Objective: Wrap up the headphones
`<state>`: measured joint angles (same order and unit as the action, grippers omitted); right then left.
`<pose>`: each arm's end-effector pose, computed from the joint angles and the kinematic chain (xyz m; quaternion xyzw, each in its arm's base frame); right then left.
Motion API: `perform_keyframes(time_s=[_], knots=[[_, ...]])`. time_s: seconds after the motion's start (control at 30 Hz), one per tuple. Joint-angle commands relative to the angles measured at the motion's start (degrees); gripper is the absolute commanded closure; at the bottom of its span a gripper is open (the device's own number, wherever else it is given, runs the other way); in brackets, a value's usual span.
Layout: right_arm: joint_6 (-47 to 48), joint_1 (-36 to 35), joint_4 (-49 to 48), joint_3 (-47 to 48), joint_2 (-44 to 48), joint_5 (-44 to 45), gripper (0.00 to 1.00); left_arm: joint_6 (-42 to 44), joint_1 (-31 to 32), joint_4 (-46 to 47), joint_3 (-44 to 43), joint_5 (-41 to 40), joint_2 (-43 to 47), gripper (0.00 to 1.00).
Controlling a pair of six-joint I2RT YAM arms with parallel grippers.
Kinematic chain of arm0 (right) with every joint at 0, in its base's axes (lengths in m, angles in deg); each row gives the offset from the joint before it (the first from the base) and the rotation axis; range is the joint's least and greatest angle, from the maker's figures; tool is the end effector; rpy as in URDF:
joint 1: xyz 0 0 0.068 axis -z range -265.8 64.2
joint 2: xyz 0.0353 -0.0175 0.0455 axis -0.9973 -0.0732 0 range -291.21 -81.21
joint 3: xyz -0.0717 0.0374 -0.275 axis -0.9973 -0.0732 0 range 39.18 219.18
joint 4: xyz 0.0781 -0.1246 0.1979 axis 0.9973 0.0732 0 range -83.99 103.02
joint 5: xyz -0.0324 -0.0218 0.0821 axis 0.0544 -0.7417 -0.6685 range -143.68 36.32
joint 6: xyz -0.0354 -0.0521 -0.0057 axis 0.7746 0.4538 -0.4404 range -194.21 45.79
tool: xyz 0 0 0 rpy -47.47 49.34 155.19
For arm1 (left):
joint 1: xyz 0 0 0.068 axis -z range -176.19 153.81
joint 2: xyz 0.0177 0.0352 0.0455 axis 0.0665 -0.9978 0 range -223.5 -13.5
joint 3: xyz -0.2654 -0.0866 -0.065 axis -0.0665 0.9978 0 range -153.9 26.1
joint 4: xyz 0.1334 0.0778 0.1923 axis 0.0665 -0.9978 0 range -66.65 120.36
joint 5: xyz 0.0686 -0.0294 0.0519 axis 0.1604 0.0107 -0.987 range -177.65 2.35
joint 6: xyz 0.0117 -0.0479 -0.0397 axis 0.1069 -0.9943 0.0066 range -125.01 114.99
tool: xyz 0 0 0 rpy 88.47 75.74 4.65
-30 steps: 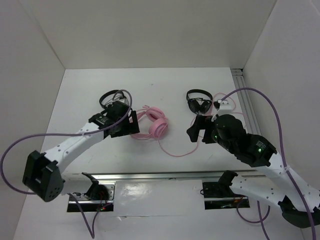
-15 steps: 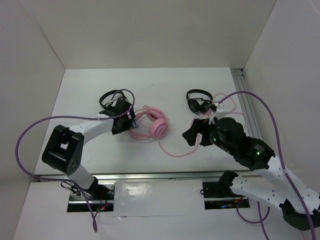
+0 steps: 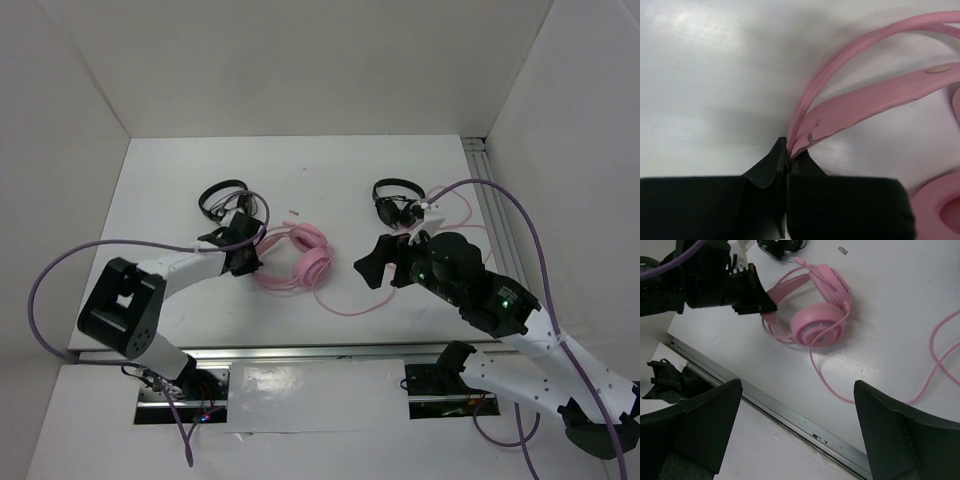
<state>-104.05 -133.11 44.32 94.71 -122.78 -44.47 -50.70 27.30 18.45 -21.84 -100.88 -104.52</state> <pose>0.0944 0.0909 0.3613 -0.0841 0.8345 0.2841 0.4645 0.2822 -0.1105 0.1797 -0.2164 0.9229 -0.0792 0.3084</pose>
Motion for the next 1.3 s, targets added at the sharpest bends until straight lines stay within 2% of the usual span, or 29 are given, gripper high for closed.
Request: perform_keyframes(time_s=[0.0, 0.07, 0.1, 0.2, 0.23, 0.27, 0.33, 0.37, 0.4, 0.47, 0.57, 0.7, 0.83, 1.0, 1.27], knots=[[2.9, 0.1, -10.2, -2.8, 0.9, -3.1, 0.00, -1.9, 3.7, -12.0, 2.2, -5.4, 11.0, 1.00], [3.4, 0.1, -17.9, -6.4, 2.4, -6.6, 0.00, -2.5, 5.0, -20.2, -0.8, -9.2, 18.6, 1.00], [4.8, 0.1, -21.2, -7.9, 3.1, -8.8, 0.00, -2.5, 5.7, -23.4, -2.8, -11.0, 25.7, 1.00], [6.3, -0.4, -35.7, -15.5, 7.0, -17.1, 0.00, -2.5, 5.7, -37.5, -15.1, -19.1, 32.4, 1.00], [6.3, -0.4, -39.4, -17.6, 7.9, -18.6, 0.00, -2.5, 5.7, -41.4, -19.3, -21.2, 33.1, 1.00], [6.3, -0.4, -43.2, -19.8, 8.6, -19.9, 0.00, -1.6, 5.7, -44.8, -27.3, -23.0, 33.1, 1.00], [8.3, -0.4, -53.8, -25.9, 8.6, -24.1, 0.00, 0.0, 5.2, -53.1, -35.2, -27.6, 32.4, 1.00], [8.8, -1.0, -56.7, -27.3, 6.0, -25.6, 0.00, 1.1, 5.2, -55.1, -42.0, -30.2, 31.2, 1.00], [10.3, -1.0, -61.2, -28.2, 4.1, -26.3, 0.00, 2.3, 5.2, -56.6, -45.0, -31.0, 30.6, 1.00], [11.8, -1.6, -63.4, -28.2, -0.9, -27.0, 0.00, 6.0, 5.2, -58.9, -50.5, -31.5, 30.1, 1.00], [14.8, -3.2, -65.7, -22.5, -13.4, -27.8, 0.02, 9.3, 4.1, -60.4, -61.4, -29.9, 27.3, 1.00], [19.1, -5.9, -66.4, -19.1, -21.3, -23.5, 0.04, 11.7, 2.4, -62.6, -69.4, -27.5, 23.9, 1.00], [20.4, -6.7, -67.0, -16.7, -24.8, -19.1, 0.05, 12.4, 1.4, -64.5, -75.4, -26.3, 20.1, 1.00], [21.0, -6.7, -73.0, -18.6, -24.8, -11.9, 0.08, 13.0, 0.3, -65.4, -76.7, -24.9, 19.4, 1.00], [24.3, -6.7, -74.2, -15.5, -29.1, -11.9, 0.14, 13.5, -0.8, -65.4, -77.2, -22.3, 18.9, 1.00]])
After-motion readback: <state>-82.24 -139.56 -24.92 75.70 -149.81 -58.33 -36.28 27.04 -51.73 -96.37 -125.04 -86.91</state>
